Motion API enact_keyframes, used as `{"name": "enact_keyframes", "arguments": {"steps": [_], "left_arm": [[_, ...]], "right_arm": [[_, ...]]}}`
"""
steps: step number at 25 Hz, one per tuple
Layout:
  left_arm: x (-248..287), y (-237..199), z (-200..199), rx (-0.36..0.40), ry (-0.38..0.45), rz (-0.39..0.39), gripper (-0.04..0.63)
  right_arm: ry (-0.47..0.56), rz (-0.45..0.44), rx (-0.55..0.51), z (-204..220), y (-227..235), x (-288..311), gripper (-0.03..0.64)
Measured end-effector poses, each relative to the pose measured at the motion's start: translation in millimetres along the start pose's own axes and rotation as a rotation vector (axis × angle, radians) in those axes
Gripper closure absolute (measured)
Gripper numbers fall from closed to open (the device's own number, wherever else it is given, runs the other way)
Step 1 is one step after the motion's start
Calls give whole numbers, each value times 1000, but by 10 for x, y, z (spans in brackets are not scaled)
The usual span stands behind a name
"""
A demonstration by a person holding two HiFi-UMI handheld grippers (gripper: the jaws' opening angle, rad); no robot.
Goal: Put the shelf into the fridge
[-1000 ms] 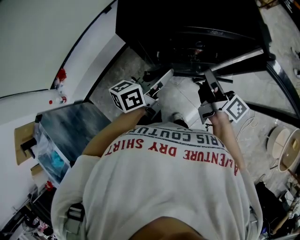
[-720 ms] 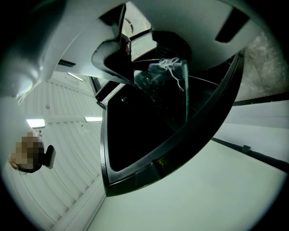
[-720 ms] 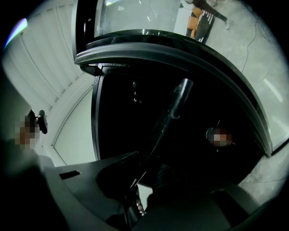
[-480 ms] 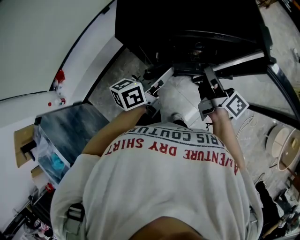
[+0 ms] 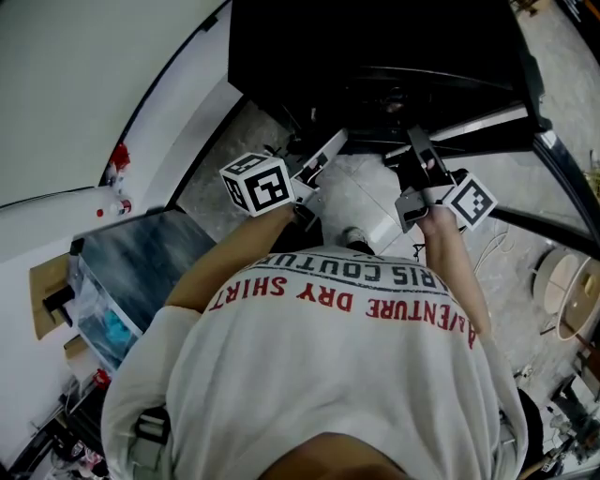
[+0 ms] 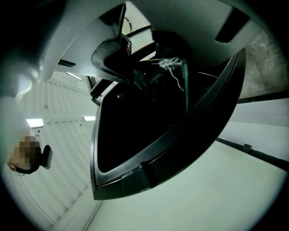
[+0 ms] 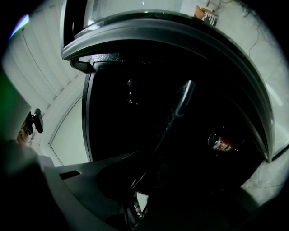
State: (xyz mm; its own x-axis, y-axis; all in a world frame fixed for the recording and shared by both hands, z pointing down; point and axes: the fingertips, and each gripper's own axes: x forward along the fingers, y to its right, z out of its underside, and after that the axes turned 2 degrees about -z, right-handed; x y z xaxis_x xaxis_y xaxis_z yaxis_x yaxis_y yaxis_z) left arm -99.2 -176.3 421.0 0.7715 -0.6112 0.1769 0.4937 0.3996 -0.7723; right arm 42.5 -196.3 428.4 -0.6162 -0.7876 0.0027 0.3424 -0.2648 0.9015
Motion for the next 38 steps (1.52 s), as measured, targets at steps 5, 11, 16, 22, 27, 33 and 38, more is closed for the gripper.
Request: {"name": "enact_keyframes", "arguments": {"steps": [5, 11, 16, 22, 27, 33, 38], "left_arm": [[59, -46, -49, -1, 6, -6, 454], [124, -91, -129, -6, 12, -13, 454], [161, -118, -162, -3, 16, -15, 454], [157, -120, -183, 2, 22, -16, 454], [154, -116, -188, 3, 25, -16, 454], [157, -115, -189, 4, 27, -17, 454], [183, -113, -188, 6, 29, -19, 453]], "right_arm": [[3, 12, -15, -53, 41, 71, 558], [12, 8, -50, -123, 19, 185, 558], [10, 19, -73, -153, 49, 228, 557], [3, -10, -108, -140, -76, 270, 511], [-1, -8, -103, -88, -106, 209, 500], [-24, -21, -58, 93, -174, 132, 513], [-56, -19, -49, 234, -202, 127, 536]]}}
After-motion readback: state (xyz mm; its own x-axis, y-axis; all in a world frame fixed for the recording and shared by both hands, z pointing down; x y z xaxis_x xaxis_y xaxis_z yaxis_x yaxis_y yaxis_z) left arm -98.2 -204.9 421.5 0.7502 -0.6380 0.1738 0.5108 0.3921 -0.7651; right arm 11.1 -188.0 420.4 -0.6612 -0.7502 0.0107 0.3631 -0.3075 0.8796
